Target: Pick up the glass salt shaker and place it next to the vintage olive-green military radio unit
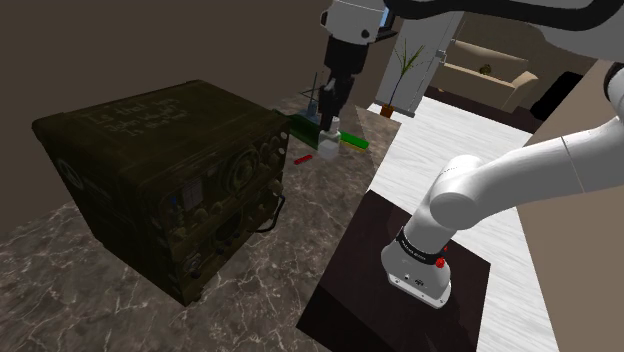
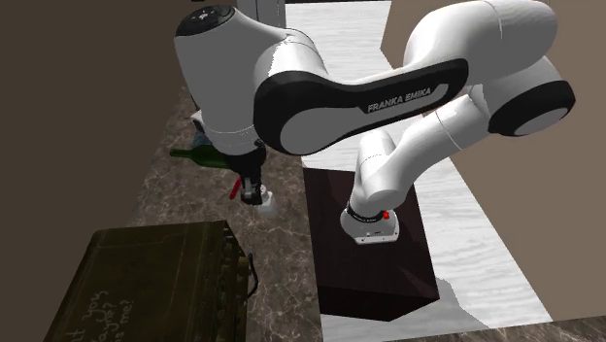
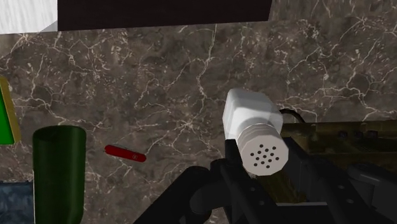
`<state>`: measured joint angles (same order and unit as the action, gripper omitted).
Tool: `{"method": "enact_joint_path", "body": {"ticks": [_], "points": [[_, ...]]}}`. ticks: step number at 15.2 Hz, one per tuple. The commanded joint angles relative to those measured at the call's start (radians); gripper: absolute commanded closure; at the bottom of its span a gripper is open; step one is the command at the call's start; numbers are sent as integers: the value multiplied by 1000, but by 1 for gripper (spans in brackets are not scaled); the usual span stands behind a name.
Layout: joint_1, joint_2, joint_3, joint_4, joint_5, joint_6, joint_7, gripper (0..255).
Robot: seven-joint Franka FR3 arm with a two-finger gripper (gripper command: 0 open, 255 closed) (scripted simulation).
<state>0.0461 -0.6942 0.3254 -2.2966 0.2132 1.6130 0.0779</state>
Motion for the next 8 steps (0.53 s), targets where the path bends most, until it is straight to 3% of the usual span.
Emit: {"method": "enact_joint_path", "body": {"ticks": [1, 8], "points": [[3, -7, 4, -34, 5, 27, -1, 255], [10, -16, 20, -132, 20, 117, -6, 255]]}}
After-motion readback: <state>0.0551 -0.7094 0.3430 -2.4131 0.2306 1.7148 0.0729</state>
